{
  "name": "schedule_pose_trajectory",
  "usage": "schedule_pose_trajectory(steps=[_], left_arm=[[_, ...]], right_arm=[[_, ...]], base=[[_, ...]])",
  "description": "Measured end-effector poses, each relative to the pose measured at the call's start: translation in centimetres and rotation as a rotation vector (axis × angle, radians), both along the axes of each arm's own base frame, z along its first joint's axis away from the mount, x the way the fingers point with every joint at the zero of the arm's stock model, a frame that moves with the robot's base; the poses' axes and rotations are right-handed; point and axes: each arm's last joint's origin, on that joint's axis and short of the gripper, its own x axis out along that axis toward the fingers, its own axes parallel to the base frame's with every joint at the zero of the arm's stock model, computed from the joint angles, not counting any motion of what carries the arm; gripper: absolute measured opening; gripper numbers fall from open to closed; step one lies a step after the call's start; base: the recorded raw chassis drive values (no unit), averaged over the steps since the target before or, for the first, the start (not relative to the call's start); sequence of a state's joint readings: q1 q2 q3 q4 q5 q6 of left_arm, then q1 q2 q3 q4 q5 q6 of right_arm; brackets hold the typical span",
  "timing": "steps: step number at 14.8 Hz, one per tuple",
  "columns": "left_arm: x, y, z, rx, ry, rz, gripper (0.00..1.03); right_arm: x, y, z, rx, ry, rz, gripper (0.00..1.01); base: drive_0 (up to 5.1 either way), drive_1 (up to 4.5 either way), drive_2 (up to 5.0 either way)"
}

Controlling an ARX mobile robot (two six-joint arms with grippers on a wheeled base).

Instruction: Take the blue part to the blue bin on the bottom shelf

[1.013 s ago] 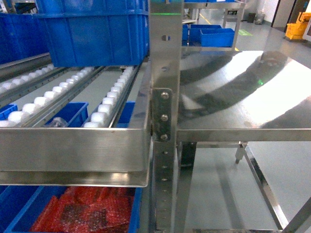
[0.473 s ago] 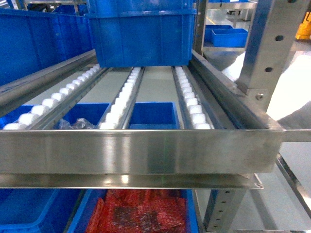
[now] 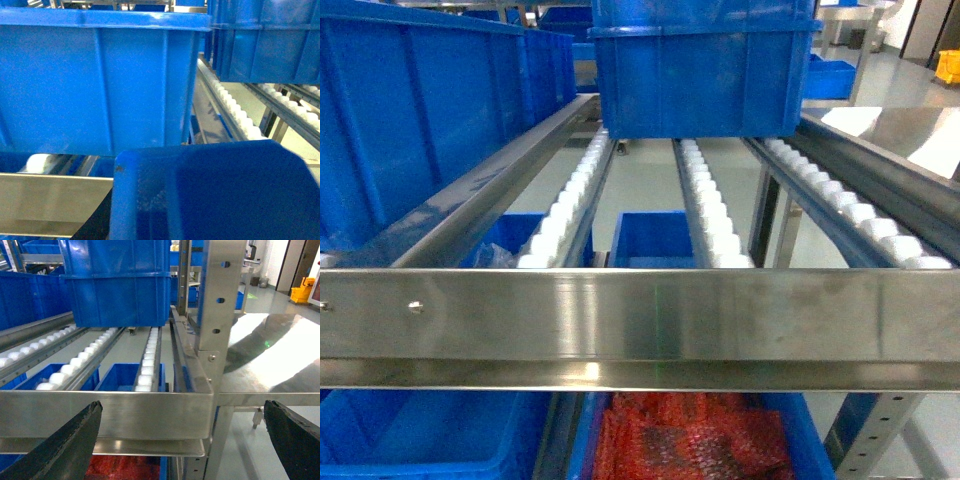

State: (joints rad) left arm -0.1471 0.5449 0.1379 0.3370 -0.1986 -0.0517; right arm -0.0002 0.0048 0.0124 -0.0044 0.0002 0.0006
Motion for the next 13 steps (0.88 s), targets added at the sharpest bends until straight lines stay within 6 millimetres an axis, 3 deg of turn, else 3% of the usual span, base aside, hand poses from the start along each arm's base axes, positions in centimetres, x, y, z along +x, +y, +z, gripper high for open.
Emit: schedule_pose_trajectory(steps=[4, 13], left_arm=[[0.01, 0.0, -0.02, 0.0, 0.002, 0.0, 0.44], [0.0, 0.01, 0.0, 0.0, 0.0, 0.003, 0.44]], right_arm=[[0.0, 0.0, 0.03, 0.0, -0.003, 0.0, 0.98], [0.0, 0.01, -0.01, 0.0, 0.001, 0.003, 0.98]], base=[[-5.0, 2.43, 2.4], [0.0, 0.0, 0.0]])
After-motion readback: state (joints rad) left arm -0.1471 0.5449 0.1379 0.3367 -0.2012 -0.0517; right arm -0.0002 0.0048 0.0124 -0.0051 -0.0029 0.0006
